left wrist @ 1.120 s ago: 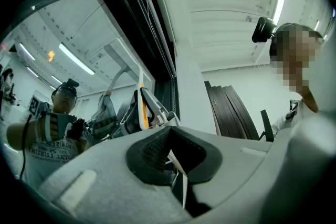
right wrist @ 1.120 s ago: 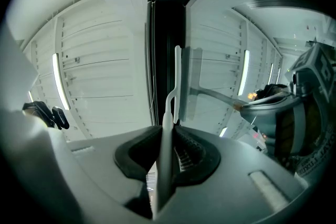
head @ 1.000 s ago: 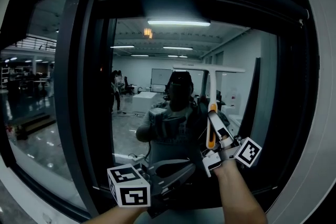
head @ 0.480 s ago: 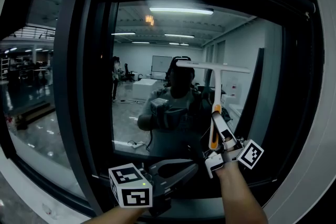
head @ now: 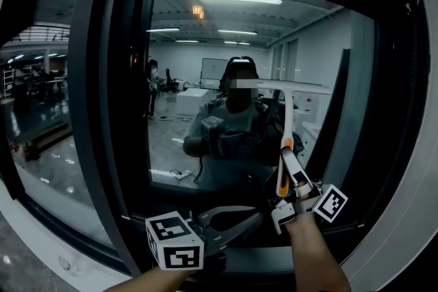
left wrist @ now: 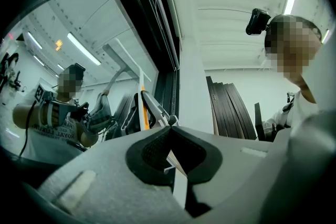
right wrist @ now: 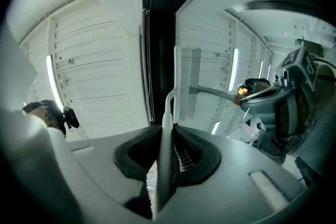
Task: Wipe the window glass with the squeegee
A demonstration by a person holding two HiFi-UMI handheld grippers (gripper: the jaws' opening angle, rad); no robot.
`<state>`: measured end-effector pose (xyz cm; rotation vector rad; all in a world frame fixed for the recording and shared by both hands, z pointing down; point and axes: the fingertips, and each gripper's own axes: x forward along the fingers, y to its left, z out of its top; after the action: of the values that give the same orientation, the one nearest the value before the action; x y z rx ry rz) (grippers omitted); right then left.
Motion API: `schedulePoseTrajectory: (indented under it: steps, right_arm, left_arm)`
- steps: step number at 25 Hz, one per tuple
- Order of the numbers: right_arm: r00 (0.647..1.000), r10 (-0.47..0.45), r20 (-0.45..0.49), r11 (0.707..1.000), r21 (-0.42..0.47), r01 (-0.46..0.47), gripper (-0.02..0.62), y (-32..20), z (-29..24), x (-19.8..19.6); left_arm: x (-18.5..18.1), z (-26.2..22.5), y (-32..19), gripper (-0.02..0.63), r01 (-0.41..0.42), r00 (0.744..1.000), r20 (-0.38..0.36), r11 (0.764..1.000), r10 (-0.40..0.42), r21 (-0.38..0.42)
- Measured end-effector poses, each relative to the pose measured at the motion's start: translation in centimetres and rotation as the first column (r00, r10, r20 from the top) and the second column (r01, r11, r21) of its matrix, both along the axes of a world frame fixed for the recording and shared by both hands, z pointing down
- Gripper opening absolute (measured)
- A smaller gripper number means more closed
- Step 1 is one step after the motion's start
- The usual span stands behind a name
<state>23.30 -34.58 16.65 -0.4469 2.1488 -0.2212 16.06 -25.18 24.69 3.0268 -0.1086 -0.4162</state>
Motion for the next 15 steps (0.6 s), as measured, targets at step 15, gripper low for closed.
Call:
schedulePoseTrajectory:
  steps: [15]
  right_arm:
    - [1.000,0.000,0.004,0.998,-0.062,0.000,0.077,1.4,4.8,0.7]
  left_arm:
    - [1.0,2.7,1.5,0.000,-0.005,1.000,0.005,1.000,0.005,-0.024]
